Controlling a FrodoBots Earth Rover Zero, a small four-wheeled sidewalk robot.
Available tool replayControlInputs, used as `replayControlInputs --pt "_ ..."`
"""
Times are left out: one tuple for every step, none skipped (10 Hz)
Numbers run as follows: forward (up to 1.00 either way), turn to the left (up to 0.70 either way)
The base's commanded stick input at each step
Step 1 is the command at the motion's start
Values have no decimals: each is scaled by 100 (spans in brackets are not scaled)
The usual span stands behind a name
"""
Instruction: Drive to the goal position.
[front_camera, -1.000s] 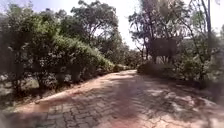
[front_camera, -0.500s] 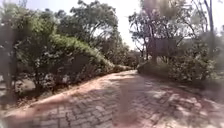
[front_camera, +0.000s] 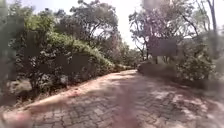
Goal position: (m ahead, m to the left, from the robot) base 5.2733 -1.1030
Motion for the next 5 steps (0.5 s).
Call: replayControlInputs --pt "30 0" --pt "30 0" --pt "30 0" --pt "30 0" --pt "30 0"
